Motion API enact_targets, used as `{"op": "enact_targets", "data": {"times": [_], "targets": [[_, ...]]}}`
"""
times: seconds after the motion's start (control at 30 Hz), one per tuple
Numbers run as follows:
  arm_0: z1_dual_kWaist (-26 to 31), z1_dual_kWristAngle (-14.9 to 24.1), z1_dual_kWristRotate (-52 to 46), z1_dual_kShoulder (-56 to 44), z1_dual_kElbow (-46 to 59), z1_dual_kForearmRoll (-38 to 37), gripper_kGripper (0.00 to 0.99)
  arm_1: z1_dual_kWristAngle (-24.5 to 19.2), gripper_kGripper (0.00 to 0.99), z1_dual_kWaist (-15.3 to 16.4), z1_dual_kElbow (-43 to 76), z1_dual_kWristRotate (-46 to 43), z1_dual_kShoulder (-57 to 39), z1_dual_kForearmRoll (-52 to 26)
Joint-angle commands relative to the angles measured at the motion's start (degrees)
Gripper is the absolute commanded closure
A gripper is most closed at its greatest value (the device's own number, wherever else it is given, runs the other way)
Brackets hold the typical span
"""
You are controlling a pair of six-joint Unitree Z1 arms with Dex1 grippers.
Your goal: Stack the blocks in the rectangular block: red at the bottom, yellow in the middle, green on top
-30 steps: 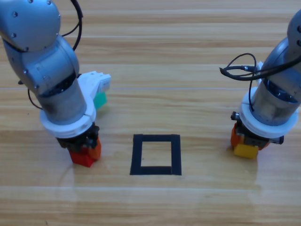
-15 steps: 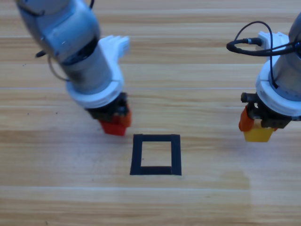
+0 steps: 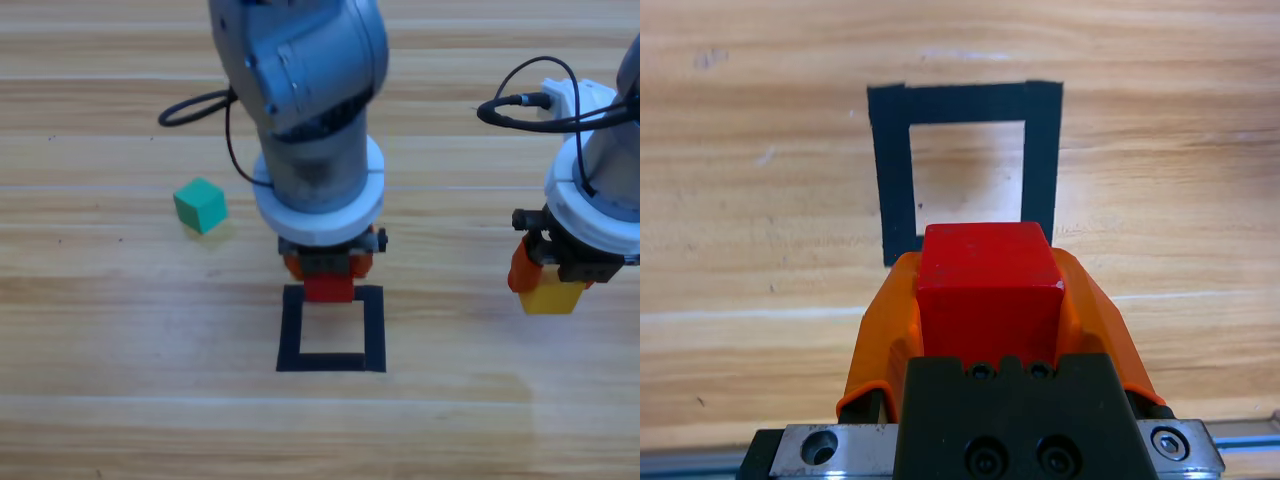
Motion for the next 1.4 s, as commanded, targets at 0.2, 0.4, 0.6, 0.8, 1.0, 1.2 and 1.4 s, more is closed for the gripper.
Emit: {"op": "enact_targets", "data": {"times": [0.2, 0.4, 0.6, 0.8, 1.0, 1.2, 1.4], "targets": [[-2.8, -0.7, -3.9, 6.2, -0.5, 1.8, 0.907, 0.2, 0.970, 1.2, -0.6, -0.8, 2.2, 0.8], [-2.5, -1.9, -1.5, 8.5, -1.3, 1.4, 0.909, 0.0, 0.969, 1.2, -0.9, -0.7, 2.7, 0.8], [-0.9, -3.3, -0.2, 10.5, -1.8, 0.3, 0.907, 0.0, 0.969, 1.2, -0.9, -0.7, 2.7, 0.8], [0.9, -5.4, 0.5, 11.7, -1.5, -0.6, 0.907, 0.0, 0.969, 1.2, -1.0, -0.7, 3.0, 0.8], [2.2, -6.1, 0.3, 11.5, -1.9, -1.0, 0.907, -0.1, 0.969, 1.2, -1.1, -0.8, 3.1, 0.8], [3.3, -6.1, 0.1, 11.5, -1.8, -1.5, 0.907, -0.2, 0.969, 1.2, -1.4, -0.8, 3.5, 0.8], [3.7, -5.8, 0.0, 11.7, -1.4, -2.2, 0.907, -0.3, 0.969, 1.2, -1.6, -0.8, 3.8, 0.8]]}}
